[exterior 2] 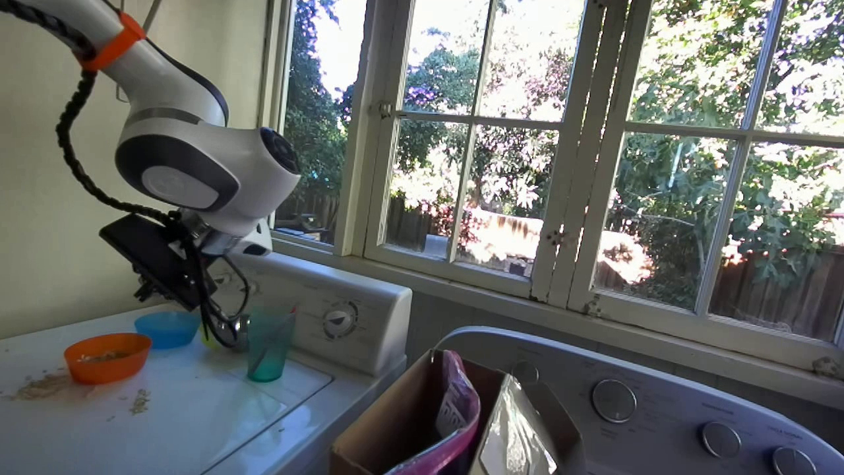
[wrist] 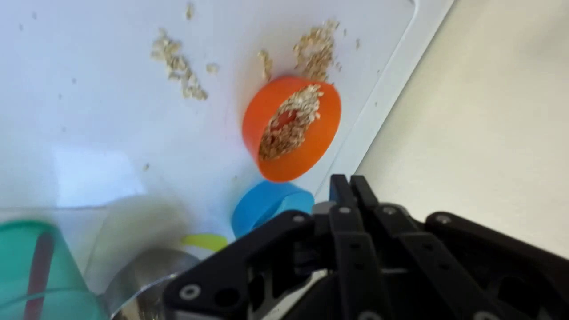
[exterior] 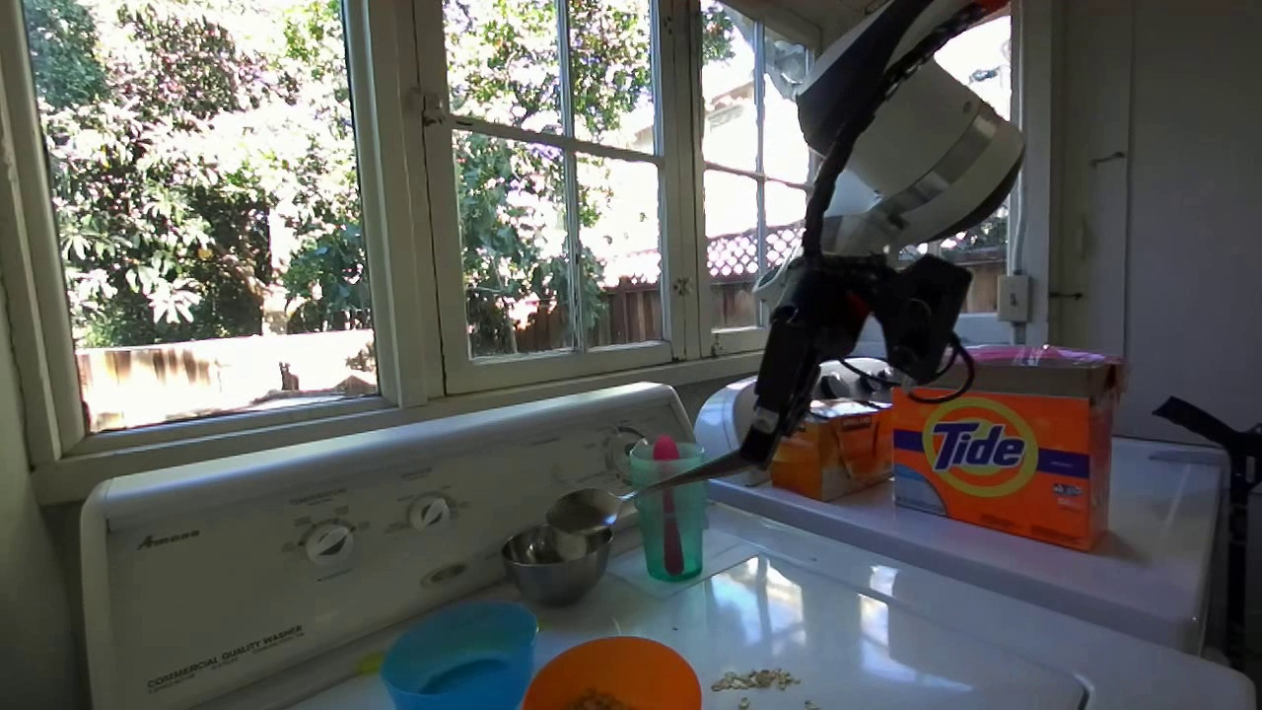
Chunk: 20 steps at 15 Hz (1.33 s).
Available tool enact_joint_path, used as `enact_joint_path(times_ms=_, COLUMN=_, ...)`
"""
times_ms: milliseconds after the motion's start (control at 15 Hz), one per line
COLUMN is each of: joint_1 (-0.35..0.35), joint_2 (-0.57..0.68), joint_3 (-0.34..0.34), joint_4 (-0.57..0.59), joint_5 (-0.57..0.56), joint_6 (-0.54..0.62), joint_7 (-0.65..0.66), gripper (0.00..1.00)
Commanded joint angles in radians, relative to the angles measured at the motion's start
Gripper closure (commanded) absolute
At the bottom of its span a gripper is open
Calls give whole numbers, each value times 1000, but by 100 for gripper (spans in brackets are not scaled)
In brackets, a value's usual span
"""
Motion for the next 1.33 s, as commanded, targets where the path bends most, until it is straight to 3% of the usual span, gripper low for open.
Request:
enact_joint_path(times_ms=0, joint_1=25, joint_2=-90, joint_3=-80, joint_4=-88, joint_5=-76, joint_6=-158, joint_7=103, gripper=99)
enact_joint_path(times_ms=267, joint_1=39, joint_2=-71, joint_3=-115, joint_4=-71, joint_5=-134, joint_6=-310, joint_7=152, gripper=99)
enact_joint_path(times_ms=867, joint_1=115, joint_2=-7, joint_3=-100, joint_4=-84, joint_5=-141, joint_6=-29, joint_7=253, gripper=99)
enact_joint_path(times_ms=1267, joint_1=134, joint_2=53, joint_3=-71, joint_4=-55, joint_5=-136, joint_6=28, joint_7=251, gripper=99)
